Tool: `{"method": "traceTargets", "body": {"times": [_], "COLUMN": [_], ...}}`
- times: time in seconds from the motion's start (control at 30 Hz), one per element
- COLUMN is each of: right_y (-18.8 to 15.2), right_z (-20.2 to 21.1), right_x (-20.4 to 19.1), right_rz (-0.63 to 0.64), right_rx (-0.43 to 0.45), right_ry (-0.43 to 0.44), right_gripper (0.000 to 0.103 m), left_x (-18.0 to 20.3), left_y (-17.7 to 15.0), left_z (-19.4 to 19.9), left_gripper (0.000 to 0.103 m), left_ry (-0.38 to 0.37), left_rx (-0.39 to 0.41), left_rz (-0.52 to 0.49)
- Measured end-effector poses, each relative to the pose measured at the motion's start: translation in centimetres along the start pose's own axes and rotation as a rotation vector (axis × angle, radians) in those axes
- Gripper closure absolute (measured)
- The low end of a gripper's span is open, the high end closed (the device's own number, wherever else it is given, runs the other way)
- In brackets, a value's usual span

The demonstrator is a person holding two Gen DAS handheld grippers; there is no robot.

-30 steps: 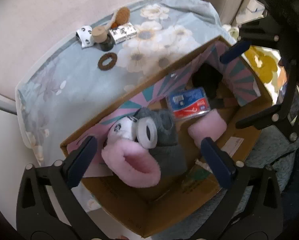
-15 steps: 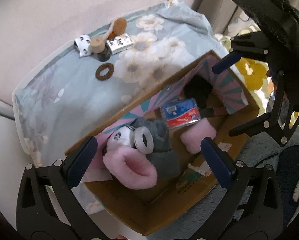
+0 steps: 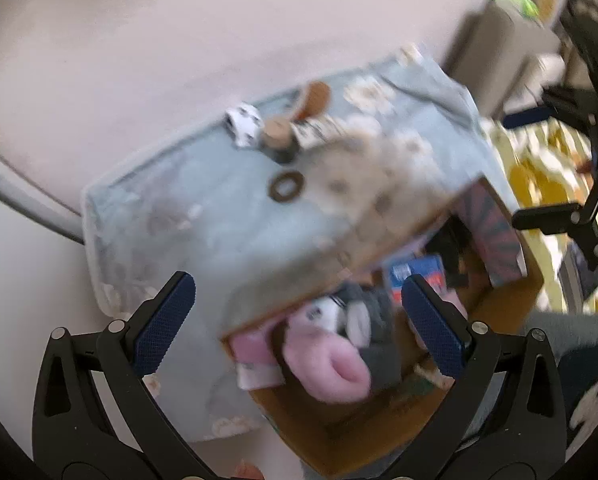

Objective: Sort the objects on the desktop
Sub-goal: 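Grasp the cream jar lid with the left tool while the right tool grasps the brown brush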

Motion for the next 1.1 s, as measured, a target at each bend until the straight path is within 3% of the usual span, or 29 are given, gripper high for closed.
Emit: {"method": "traceTargets", "body": {"times": [0.23,0.43,0.7,0.9,1.1], "right_y": [1.3,2.4,5.9,9.3,12.0], "right_z": [0.1,-1.0,-6.2,-10.7,-14.2], "right_x": [3.0,5.5,7.7,9.7,11.2], "right_rz": [-0.083,-0.134,-0.223,-0.371,-0.566], "right_rx": [0.030,0.031,0.042,0.055,0.065], "right_ry": [-0.017,-0.017,0.015,0.072,0.127], "right_gripper": [0.001,0.001,0.001,0.001,0.001], "left_x": [-3.8,-4.9,-4.2,-3.7,-3.8], "left_y": [1.6,3.2,7.8,11.1,12.0], "left_z": [-0.4,-2.6,-7.7,-13.9,-17.8], "left_gripper": [0.000,0.000,0.001,0.013,0.026], "left_ry": [-0.004,-0.011,-0.040,-0.046,-0.054], "left_rx": [0.003,-0.024,-0.005,-0.038,-0.054], "left_rz": [0.059,0.045,0.009,0.024,0.067]}}
Point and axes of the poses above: each gripper's, at about its wrist camera, not at the fingertips, and z roughly against the way its jaws point, x to its right, y to its top, the point moved 4 cm from there along -z, roughly the way its jaws point, and after that the axes turned 6 degrees about -z, right-handed, at the moved point
